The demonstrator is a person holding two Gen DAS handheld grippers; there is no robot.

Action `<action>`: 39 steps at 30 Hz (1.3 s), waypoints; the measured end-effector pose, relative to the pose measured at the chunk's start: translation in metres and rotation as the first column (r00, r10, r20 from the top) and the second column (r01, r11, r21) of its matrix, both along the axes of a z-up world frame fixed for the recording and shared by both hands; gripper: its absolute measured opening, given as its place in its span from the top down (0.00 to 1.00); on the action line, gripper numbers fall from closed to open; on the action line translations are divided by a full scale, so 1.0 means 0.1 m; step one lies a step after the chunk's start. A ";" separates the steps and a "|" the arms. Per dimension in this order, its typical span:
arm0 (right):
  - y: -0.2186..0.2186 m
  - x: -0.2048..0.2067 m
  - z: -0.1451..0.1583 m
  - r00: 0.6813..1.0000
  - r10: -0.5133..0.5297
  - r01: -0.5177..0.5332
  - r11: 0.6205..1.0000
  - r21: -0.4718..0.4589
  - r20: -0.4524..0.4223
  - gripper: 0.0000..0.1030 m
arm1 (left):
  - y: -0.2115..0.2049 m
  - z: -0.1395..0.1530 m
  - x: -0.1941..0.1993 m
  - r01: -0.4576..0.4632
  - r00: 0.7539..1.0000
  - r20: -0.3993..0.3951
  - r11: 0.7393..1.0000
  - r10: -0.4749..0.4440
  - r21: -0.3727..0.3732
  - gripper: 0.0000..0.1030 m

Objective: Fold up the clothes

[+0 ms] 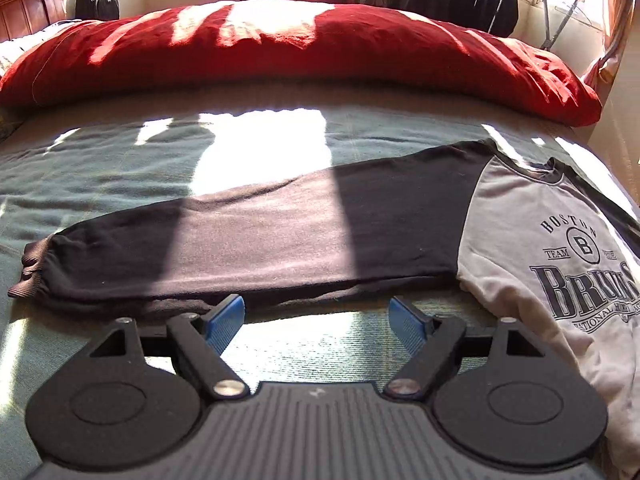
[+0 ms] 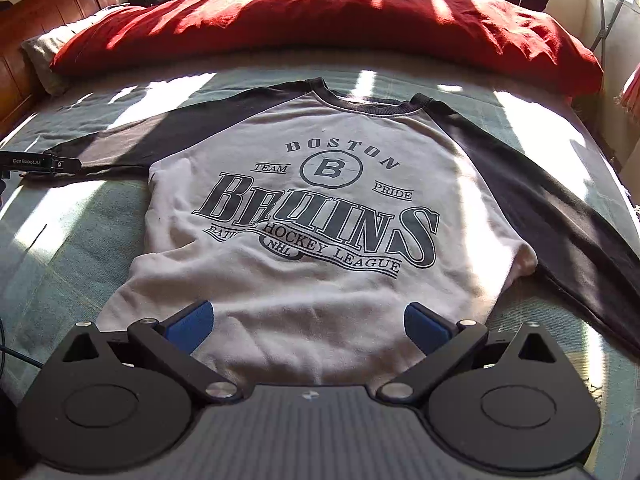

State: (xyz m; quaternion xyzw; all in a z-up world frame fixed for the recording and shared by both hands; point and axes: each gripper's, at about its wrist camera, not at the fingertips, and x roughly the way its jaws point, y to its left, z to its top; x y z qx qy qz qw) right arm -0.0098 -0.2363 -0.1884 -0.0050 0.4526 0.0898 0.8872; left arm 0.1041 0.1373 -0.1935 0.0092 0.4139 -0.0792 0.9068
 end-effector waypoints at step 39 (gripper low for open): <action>-0.33 -0.05 -0.13 0.961 0.256 -0.269 0.952 0.147 0.100 0.00 | -1.53 -0.18 -0.44 0.321 0.944 -0.027 0.935 -0.329 -0.153 0.23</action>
